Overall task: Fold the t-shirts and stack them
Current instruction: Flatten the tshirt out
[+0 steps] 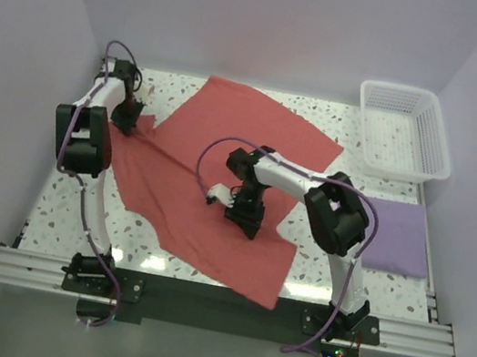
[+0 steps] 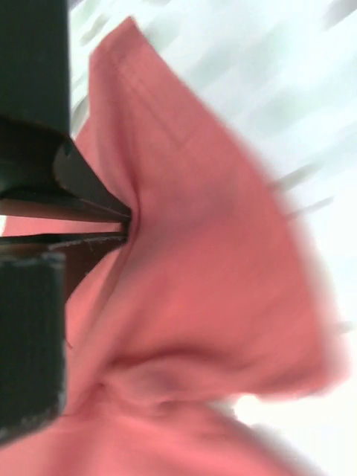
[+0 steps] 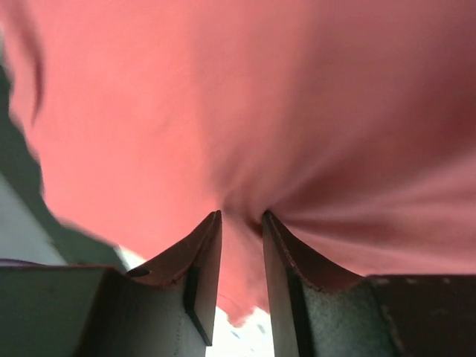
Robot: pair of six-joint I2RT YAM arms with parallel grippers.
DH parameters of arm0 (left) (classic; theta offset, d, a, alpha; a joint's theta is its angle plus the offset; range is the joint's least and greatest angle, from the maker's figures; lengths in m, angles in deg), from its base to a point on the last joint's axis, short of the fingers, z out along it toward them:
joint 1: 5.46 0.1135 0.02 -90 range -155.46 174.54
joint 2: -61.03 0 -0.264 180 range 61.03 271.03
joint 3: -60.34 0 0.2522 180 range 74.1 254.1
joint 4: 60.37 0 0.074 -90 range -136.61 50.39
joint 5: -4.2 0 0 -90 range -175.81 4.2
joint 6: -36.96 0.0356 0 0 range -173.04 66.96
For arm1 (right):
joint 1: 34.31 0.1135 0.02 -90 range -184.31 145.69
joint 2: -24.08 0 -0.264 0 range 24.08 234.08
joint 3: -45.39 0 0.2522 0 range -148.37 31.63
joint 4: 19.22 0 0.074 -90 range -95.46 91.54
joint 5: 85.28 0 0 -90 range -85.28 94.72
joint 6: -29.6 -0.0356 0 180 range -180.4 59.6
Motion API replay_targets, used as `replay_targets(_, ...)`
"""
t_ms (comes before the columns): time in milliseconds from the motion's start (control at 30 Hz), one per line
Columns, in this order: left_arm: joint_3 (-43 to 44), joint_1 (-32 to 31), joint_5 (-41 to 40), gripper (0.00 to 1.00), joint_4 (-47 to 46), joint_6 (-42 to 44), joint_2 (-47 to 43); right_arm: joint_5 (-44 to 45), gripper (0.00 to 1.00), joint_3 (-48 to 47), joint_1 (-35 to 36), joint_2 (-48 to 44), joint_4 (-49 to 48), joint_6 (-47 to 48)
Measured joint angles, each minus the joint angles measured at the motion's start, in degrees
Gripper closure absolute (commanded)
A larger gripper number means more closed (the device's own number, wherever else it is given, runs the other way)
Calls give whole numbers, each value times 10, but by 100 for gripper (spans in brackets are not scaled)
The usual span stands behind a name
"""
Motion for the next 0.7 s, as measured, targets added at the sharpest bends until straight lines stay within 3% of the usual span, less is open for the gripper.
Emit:
replay_targets(67,155,0,8,78,2,3,91,-54,66,-28,40,16,4,-24)
replay_targets(133,260,0,27,66,-27,9,153,-101,65,-87,63,43,13,-45)
replay_targets(233,292,0,57,52,-47,16,166,-143,65,-182,47,62,16,-69)
replay_targets(333,240,0,83,48,-64,20,112,-146,67,-235,-11,57,13,-74)
replay_targets(500,89,0,126,48,-60,31,-70,-70,70,-244,-126,58,8,-58)
replay_targets(700,-125,-1,183,49,-60,33,-250,30,75,-242,-173,96,-33,-45)
